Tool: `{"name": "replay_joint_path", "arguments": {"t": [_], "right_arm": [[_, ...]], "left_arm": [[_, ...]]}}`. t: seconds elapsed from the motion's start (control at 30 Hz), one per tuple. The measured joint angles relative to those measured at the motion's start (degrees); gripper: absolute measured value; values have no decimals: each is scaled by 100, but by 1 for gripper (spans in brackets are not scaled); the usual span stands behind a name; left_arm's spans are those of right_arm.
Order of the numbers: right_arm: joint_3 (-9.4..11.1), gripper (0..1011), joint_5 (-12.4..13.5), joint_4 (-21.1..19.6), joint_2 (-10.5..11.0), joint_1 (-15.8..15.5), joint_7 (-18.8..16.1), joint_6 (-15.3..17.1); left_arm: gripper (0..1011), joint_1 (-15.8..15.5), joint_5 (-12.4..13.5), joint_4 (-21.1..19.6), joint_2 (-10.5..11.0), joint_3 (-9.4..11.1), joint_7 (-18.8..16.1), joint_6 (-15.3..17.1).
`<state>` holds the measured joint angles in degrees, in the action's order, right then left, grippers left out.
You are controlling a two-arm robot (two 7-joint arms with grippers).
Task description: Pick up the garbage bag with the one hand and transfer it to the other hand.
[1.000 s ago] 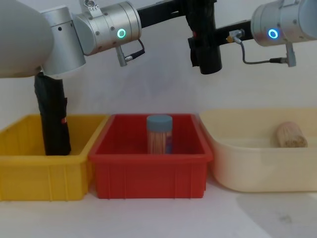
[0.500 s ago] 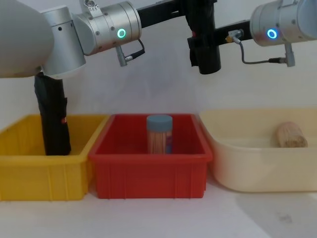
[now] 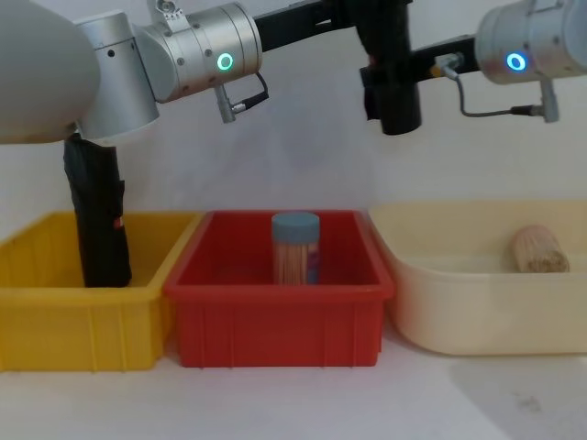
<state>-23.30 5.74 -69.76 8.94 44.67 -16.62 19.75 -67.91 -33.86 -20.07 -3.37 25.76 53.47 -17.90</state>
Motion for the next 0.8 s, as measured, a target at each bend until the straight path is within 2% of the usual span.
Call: {"name": "replay_joint_path", "arguments": {"t": [0.13, 0.57, 0.8], "right_arm": [[99, 545, -32, -164, 76, -104, 117, 63], [572, 546, -121, -838, 366, -620, 619, 452], [923, 732, -143, -1223, 525, -961, 907, 683]], "left_arm": [[1001, 0, 0, 0, 0, 0, 0, 0], [1001, 0, 0, 0, 0, 0, -1, 0], [1001, 0, 0, 0, 0, 0, -1, 0]]}}
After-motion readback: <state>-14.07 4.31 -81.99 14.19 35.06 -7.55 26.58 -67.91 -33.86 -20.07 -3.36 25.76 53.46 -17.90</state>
